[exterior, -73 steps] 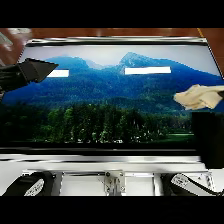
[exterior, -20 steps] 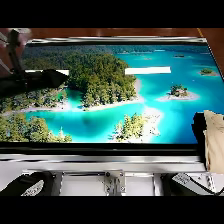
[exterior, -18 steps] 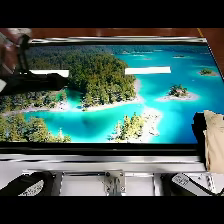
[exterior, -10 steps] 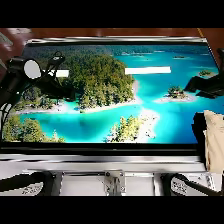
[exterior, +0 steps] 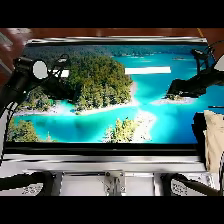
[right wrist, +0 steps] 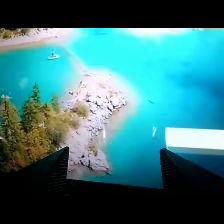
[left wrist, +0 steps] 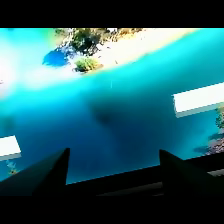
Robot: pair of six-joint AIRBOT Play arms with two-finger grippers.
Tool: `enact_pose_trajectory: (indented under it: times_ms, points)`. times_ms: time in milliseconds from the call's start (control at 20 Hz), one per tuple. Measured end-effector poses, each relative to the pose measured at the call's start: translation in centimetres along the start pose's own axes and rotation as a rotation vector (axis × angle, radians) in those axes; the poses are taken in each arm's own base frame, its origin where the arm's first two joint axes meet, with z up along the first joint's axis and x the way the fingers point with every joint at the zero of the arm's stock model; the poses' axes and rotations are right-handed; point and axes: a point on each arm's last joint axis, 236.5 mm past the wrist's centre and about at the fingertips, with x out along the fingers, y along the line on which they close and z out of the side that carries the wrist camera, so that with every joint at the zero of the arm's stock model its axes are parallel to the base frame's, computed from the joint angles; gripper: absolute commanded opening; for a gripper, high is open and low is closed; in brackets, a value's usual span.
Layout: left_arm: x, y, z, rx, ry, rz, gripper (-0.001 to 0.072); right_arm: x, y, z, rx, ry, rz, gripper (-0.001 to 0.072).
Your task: Fold the shirts.
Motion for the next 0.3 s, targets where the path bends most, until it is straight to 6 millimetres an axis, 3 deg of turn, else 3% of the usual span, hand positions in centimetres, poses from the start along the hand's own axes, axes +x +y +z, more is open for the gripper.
enact_pose_trajectory:
  times_ms: [300]
  points:
    - [0.03, 0.00, -0.44, -0.002, 0.020, 0.001, 0.0643, 0.07, 0.36, -0.03, -0.007, 0.002, 0.005, 0.0685]
